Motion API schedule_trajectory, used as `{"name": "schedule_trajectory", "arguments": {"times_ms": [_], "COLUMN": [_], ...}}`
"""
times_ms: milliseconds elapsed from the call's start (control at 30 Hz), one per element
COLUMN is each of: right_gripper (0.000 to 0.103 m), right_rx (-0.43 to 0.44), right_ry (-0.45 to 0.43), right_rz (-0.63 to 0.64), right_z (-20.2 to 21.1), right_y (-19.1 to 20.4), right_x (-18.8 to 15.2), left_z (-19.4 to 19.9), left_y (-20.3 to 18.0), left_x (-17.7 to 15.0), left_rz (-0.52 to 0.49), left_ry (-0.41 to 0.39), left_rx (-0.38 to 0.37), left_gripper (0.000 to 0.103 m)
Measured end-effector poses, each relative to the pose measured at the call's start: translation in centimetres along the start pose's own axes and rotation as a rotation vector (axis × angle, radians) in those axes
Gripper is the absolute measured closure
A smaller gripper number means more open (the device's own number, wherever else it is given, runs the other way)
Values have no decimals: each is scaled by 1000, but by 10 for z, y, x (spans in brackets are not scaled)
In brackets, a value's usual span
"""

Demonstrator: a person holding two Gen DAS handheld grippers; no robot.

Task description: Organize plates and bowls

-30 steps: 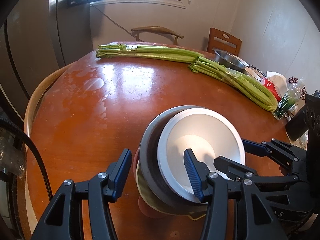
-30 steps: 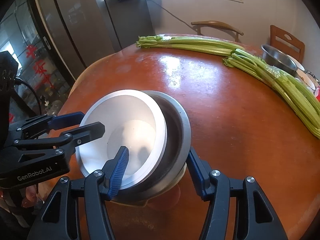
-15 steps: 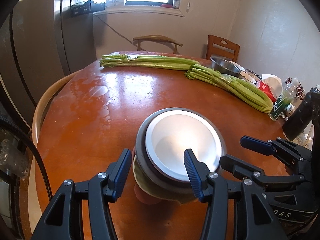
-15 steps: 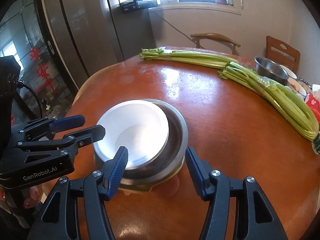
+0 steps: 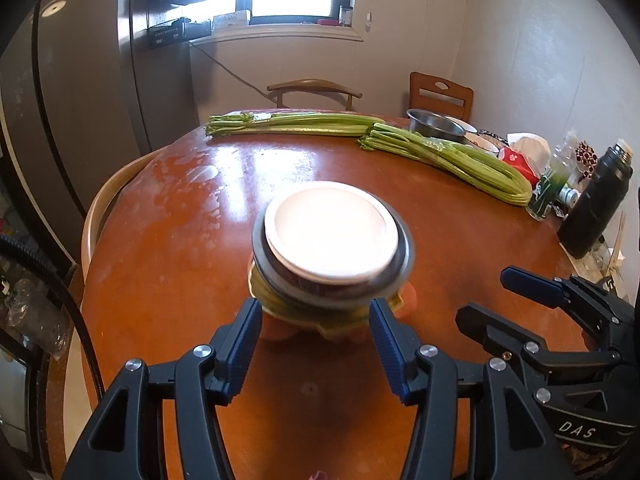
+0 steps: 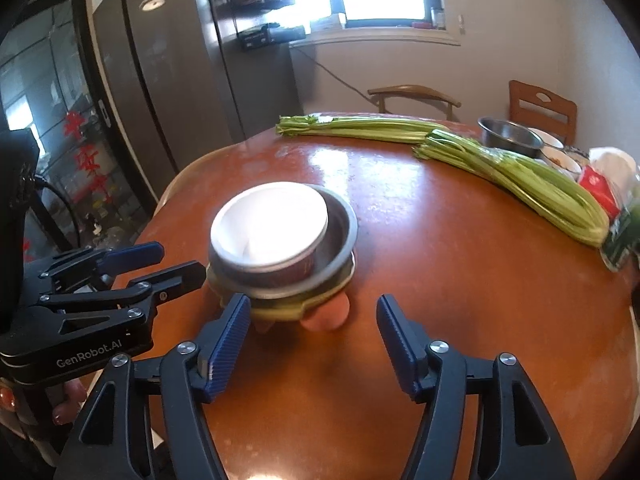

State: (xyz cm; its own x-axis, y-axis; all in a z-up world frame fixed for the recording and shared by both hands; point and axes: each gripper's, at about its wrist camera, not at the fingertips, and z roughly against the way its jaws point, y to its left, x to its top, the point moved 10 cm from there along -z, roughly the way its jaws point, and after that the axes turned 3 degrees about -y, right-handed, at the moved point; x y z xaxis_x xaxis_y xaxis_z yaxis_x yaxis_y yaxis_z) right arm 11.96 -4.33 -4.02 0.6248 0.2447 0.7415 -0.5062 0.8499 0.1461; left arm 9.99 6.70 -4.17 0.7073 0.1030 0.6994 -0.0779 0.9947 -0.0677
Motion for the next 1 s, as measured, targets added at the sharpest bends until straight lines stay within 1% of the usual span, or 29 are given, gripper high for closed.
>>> {"name": "schedule_trajectory", "arguments": {"times_ms": [100, 167, 300, 500, 667, 1000], "right_gripper": [32, 32, 32, 32, 32, 32], "right_rx": [-20, -27, -32, -32, -34, -47], "right_ry": [-8, -10, -15, -19, -25, -40], "right_rz": [-3, -13, -26, -29, -19, -11], "right_z": [10, 16, 23, 33, 38, 44], "right_y": [-2, -3, -3, 1, 6, 9], "right_x": [-15, -26, -45, -66, -75, -80], "left_z": [6, 11, 19, 27, 32, 35], "left_y": [-4, -10, -16, -22, -21, -20], "left_x": [-14, -23, -39, -61, -72, -80], "left_rz": [9, -2, -2, -8, -4, 0], "left_ry": [0, -5, -18, -17, -20, -26], "left_rx": [12, 14, 20, 26, 37, 37], "left_gripper": [48, 47, 47, 46, 46, 46]}}
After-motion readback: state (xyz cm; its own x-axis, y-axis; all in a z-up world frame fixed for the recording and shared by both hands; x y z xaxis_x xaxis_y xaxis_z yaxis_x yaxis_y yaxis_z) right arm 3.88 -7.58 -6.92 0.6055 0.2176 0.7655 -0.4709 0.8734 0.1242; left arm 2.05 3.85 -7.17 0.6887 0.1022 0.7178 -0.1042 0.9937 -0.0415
